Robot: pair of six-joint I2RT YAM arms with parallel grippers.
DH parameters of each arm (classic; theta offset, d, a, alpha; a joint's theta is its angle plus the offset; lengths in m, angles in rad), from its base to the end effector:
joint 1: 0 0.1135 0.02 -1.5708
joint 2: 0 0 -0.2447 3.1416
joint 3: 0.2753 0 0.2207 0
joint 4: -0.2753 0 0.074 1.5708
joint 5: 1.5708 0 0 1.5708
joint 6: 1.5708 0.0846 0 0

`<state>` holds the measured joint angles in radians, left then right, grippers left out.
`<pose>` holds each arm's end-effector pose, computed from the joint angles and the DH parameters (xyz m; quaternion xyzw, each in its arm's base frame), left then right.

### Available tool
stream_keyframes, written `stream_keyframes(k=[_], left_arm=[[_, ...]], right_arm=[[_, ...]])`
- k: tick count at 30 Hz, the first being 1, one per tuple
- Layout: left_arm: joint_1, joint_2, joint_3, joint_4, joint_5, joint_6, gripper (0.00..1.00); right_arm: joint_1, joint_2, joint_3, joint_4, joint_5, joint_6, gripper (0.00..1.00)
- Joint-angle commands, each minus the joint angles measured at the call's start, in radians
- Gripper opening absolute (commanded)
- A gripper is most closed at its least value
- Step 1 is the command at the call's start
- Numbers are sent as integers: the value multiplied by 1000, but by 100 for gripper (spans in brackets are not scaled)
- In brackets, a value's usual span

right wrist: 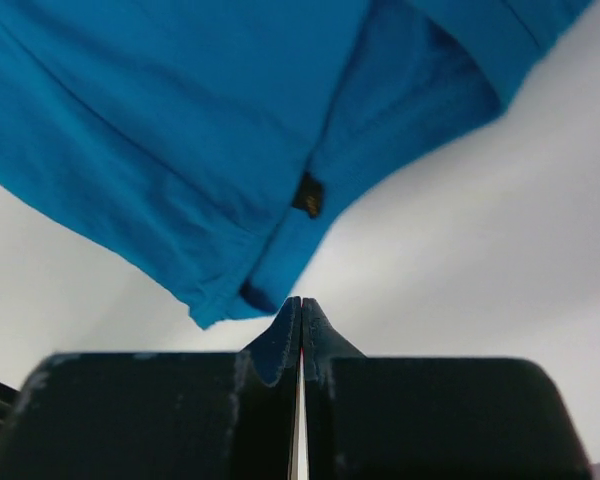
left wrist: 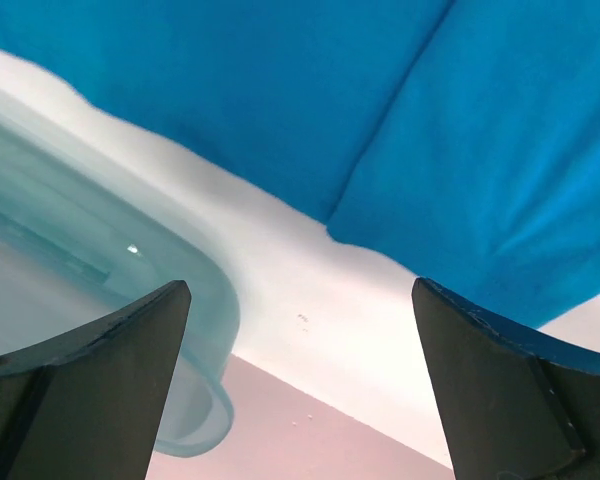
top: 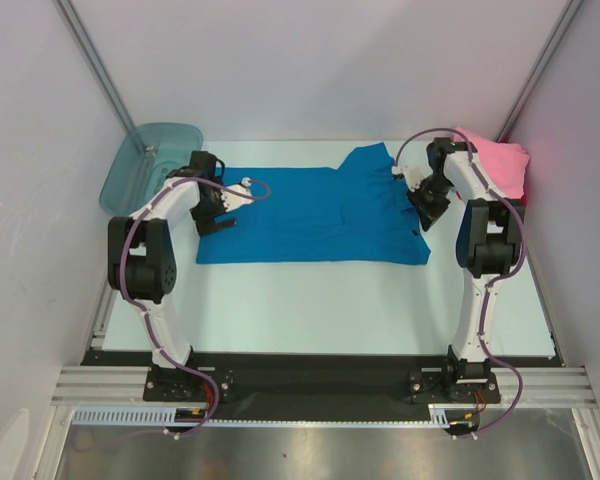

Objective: Fold and stack the t-shirts
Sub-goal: Fold the tshirt

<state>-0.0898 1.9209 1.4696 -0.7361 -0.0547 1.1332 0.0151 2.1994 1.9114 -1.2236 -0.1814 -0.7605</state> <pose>0.3794 -0.0295 0.1577 0.5591 0.8065 0.1182 0.1517 0.3936 0.0212 0.1517 -0.3789 0.9205 0.0736 0.0604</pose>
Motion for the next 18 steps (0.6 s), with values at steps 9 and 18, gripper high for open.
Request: stream_keyframes(k=[9,18], left_arm=[[-83,35,17,0,32,-73,100],[-110,33,23,20,39,-111,100]], right_arm=[[52,92,113,52,-59,55,0],[37,171,178,95,-53,93,0]])
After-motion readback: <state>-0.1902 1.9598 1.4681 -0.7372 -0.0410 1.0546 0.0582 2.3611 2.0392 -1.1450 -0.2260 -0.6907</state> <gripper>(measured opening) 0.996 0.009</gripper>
